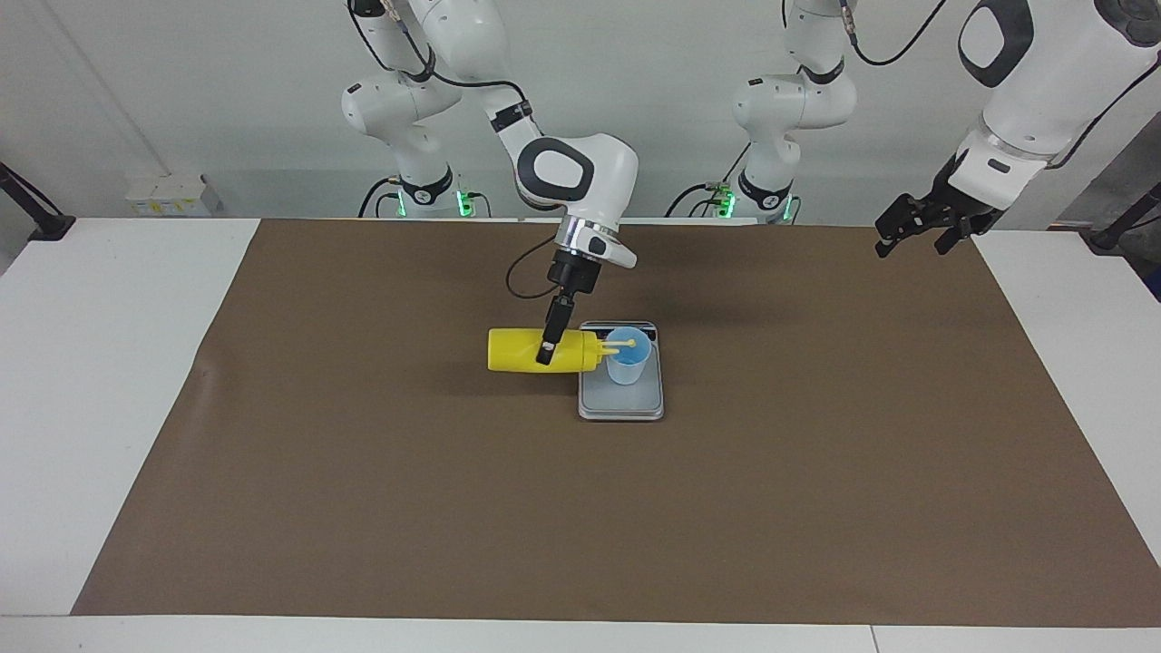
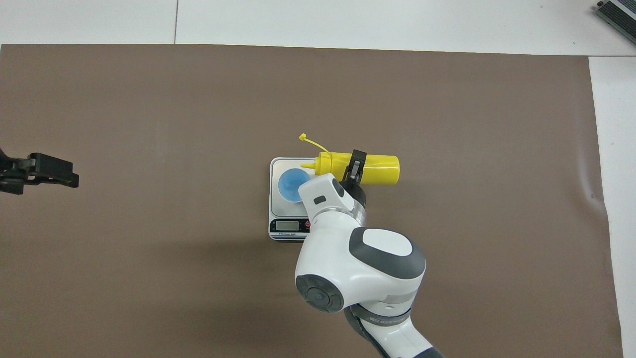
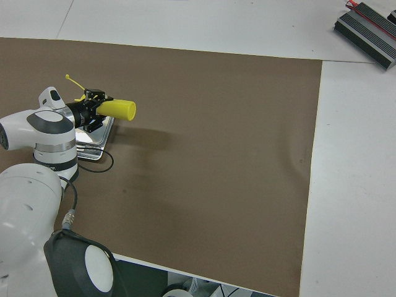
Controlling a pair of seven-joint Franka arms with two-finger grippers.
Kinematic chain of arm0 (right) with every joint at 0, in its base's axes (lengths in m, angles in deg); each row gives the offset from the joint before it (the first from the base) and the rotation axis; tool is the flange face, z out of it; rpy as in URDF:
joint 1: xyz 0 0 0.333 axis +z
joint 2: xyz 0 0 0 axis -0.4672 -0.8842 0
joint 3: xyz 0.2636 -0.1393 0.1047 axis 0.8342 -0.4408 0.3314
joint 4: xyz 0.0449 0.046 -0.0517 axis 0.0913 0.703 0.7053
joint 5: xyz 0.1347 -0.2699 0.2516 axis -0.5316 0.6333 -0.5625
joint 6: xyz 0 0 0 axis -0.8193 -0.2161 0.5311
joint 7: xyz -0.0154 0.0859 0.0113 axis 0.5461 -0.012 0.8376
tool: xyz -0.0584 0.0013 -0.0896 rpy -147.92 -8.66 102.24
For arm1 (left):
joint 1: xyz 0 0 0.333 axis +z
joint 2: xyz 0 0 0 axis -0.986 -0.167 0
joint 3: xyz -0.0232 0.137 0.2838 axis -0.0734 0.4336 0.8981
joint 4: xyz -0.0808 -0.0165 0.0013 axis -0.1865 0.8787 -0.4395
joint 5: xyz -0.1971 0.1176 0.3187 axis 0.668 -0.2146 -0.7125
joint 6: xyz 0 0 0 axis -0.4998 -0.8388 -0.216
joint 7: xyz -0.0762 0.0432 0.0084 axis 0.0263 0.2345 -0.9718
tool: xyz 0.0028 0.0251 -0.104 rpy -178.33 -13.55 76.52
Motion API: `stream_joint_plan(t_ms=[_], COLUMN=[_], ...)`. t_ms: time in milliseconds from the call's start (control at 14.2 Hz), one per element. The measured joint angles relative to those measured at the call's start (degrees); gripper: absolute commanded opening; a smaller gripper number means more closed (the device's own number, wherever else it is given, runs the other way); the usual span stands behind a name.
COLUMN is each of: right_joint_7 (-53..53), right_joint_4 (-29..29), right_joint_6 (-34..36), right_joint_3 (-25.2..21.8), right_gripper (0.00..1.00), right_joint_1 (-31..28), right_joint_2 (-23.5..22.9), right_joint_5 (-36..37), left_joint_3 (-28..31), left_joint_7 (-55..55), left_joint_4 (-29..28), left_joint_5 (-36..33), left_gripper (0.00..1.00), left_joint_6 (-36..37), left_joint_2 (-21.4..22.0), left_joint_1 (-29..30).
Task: Pour seasoning into cup on scale with both arms
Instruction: 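Turn the bottle upright and carry it back with the right gripper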
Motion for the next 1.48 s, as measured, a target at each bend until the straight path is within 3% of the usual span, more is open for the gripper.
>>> stream_joint_plan(t_ms=[423, 775, 1338, 1479], right_joint_7=[0.0, 0.2, 0.2, 2.7], right_joint_4=[0.0, 0.2, 2.4, 2.5], right_joint_6=[-2.6, -8.6, -19.0, -19.7], right_joint_3=[0.0, 0.0, 0.0, 0.0], right_gripper=[0.37, 0.37, 0.37, 0.37], right_joint_1=[-1.6, -4.9, -11.0, -12.4], right_joint_2=[1.2, 1.2, 1.2, 1.3], right_joint_5=[-6.6, -13.2, -14.9, -18.9], left_joint_3=[0.0, 0.0, 0.0, 0.0], left_joint_7=[0.0, 0.0, 0.0, 0.0], left_joint_4=[0.0, 0.0, 0.0, 0.0], left_joint_5=[0.0, 0.0, 0.0, 0.0], left_gripper=[1.00, 1.00, 1.00, 1.00], left_joint_6=[0.0, 0.0, 0.0, 0.0], left_joint_2=[0.0, 0.0, 0.0, 0.0], left_joint_1=[0.0, 0.0, 0.0, 0.0])
